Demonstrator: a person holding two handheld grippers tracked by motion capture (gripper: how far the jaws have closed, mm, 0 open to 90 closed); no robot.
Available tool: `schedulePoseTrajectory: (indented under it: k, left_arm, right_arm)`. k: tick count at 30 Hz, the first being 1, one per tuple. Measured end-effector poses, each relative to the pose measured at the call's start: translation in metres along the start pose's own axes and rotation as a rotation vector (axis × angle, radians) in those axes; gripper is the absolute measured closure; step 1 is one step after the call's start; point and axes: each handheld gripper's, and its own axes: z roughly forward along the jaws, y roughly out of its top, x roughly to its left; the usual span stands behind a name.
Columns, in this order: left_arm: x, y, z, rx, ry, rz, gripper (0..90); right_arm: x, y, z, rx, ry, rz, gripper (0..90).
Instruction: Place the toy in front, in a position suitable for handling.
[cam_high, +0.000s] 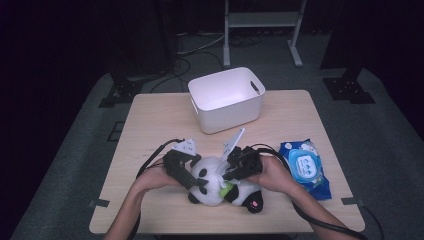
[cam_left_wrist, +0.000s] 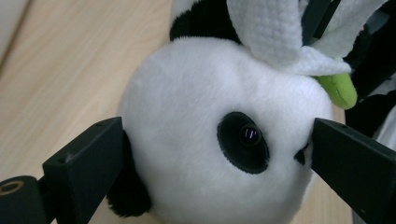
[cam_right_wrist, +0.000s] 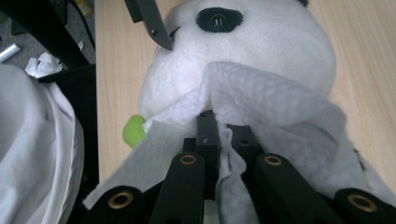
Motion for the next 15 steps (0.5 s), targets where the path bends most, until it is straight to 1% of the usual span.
schedulePoseTrajectory:
  k: [3, 5, 6, 8, 10, 12, 15]
  left_arm:
    - [-0.001, -0.003, 0.000, -0.003, -0.008, 0.010, 6.8]
    - [-0.001, -0.004, 0.000, -0.007, -0.010, 0.014, 7.8]
    - [-0.002, -0.003, 0.000, -0.004, -0.010, 0.018, 8.1]
    - [-0.002, -0.003, 0.000, 0.002, -0.007, 0.027, 8.3]
    - [-0.004, -0.003, -0.001, 0.000, -0.007, 0.032, 9.3]
    - [-0.005, -0.003, -0.001, 0.001, -0.007, 0.042, 9.4]
    - [-0.007, -0.003, -0.001, 0.004, -0.007, 0.052, 9.4]
  right_arm:
    - [0.002, 0.006, -0.002, 0.016, 0.002, -0.012, 84.6]
    - [0.003, 0.011, -0.003, 0.001, 0.006, -0.021, 84.6]
    - [0.003, 0.015, -0.003, -0.015, 0.006, -0.031, 84.6]
    - [0.005, 0.022, -0.004, -0.026, 0.010, -0.046, 84.6]
    - [0.006, 0.031, -0.002, -0.030, 0.006, -0.068, 84.6]
    - [0.006, 0.039, 0.001, -0.034, 0.014, -0.077, 84.6]
    - [0.004, 0.049, 0.007, -0.022, 0.021, -0.071, 84.6]
